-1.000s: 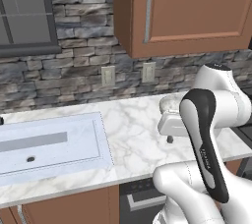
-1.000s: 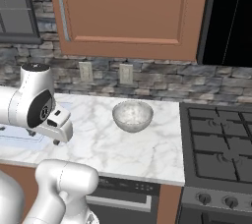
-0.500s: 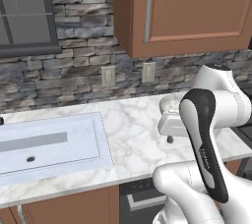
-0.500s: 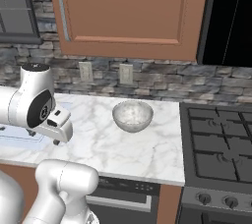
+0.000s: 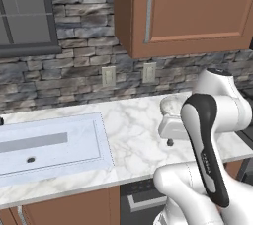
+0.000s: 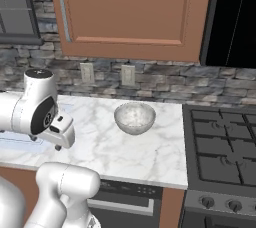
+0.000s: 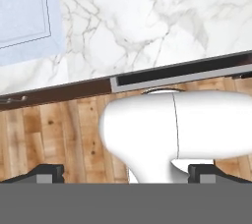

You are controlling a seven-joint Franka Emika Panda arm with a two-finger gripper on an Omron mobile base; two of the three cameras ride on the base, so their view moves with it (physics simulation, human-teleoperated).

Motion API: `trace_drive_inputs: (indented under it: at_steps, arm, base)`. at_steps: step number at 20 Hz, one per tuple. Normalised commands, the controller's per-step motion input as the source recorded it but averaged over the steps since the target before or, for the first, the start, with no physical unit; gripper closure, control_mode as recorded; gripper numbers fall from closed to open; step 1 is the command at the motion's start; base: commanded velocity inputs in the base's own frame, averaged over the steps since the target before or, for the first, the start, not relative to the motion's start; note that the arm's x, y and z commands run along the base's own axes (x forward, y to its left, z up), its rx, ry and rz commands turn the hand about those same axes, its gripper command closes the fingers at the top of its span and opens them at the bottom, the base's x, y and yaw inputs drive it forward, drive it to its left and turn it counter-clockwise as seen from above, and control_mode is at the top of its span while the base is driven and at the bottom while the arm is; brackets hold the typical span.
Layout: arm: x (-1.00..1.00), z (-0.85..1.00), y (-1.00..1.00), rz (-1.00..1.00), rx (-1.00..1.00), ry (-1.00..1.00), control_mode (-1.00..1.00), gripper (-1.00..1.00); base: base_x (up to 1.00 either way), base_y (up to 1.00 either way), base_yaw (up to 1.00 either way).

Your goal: Pick the cup and bowl from the counter and place them on the counter next to the sink.

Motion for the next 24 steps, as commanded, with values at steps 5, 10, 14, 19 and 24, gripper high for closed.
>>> trace_drive_inputs:
  at_steps: [5, 10, 14, 19, 24]
  arm:
    - [0.37, -0.10, 0.00, 0.00, 0.01, 0.00, -1.00, -1.00]
    - [0.54, -0.03, -0.04, -0.01, -0.02, 0.00, -1.00, -1.00]
    - [0.23, 0.00, 0.00, -0.02, -0.15, 0.00, -1.00, -1.00]
    - [0.00, 0.00, 0.00, -0.07, -0.16, -0.01, -1.00, -1.00]
    - [0.14, -0.01, -0.04, -0.03, -0.16, -0.03, -1.00, -1.00]
  base:
    - [0.00, 0.00, 0.00]
    - [0.00, 0.00, 0.00]
    - [0.00, 0.00, 0.00]
    - [0.00, 0.00, 0.00]
    - [0.00, 0.00, 0.00]
